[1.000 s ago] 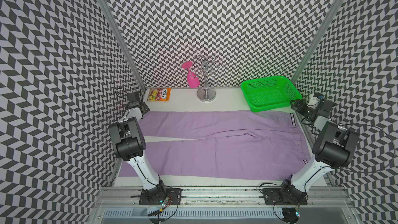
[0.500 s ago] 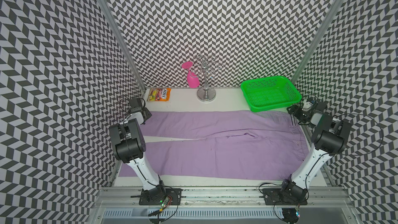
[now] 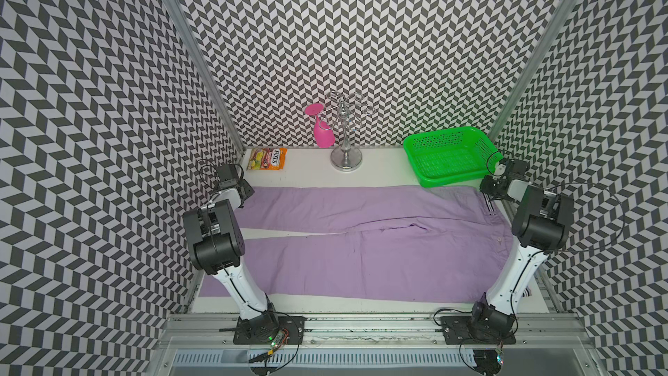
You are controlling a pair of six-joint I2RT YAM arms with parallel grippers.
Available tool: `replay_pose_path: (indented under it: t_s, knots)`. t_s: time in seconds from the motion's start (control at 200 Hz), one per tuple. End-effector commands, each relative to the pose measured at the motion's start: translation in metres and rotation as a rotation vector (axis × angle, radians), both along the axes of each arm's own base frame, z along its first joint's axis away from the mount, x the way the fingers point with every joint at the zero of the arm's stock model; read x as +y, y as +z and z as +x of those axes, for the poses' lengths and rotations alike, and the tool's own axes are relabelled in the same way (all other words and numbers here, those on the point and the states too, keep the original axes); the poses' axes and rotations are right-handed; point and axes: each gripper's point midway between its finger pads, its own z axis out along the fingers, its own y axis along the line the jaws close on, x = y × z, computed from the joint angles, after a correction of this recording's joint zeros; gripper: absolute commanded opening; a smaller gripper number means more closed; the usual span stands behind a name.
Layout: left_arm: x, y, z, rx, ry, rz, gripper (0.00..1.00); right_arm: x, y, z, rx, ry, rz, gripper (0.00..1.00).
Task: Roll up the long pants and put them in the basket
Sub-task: Fold the long pant at the center of the board.
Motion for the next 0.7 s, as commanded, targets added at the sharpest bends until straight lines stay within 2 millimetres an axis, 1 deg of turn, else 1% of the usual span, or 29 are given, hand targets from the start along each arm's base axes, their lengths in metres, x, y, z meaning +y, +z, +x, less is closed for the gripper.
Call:
replay_pose_path:
  t_s: [0.0,0.125,0.21,0.28,0.315,0.386,0.421,0.466,0.546,0.586,0.606,0.696]
  knots:
    - [-0.002,0.019,0.009,-0.058,-0.005,-0.002,0.36,0.009,-0.009,-0.017,0.064,0.003,0.030,0.22]
    - [-0.004,0.020,0.009,-0.061,-0.009,-0.004,0.36,0.014,-0.009,-0.019,0.055,0.005,0.057,0.08]
    - [-0.002,0.021,0.007,-0.055,-0.004,0.007,0.37,0.013,0.000,-0.023,0.028,-0.014,0.043,0.01]
    - [-0.001,0.018,0.006,-0.054,-0.009,0.005,0.38,0.009,0.012,-0.026,-0.008,-0.037,0.033,0.00]
    - [0.000,0.017,0.005,-0.046,-0.012,0.003,0.40,0.008,0.019,-0.027,-0.030,-0.043,0.030,0.00]
    - [0.003,0.013,0.004,-0.015,-0.006,0.014,0.42,0.009,0.033,-0.026,-0.075,-0.030,0.046,0.00]
    - [0.004,0.011,0.004,-0.007,-0.005,0.017,0.47,0.012,0.038,-0.026,-0.091,-0.018,0.062,0.00]
    - [0.005,0.008,0.005,-0.001,-0.004,0.015,0.55,0.011,0.043,-0.026,-0.109,-0.020,0.079,0.00]
    - [0.007,0.005,0.008,0.017,-0.003,0.017,0.67,0.007,0.054,-0.028,-0.148,-0.042,0.082,0.00]
    - [0.008,0.004,0.010,0.029,-0.011,0.023,0.72,0.001,0.061,-0.029,-0.173,-0.063,0.073,0.00]
    - [0.009,0.003,0.012,0.035,-0.012,0.025,0.74,-0.001,0.064,-0.030,-0.184,-0.073,0.069,0.00]
    - [0.015,-0.002,0.019,0.081,-0.014,0.035,0.75,-0.014,0.073,-0.036,-0.222,-0.116,0.065,0.00]
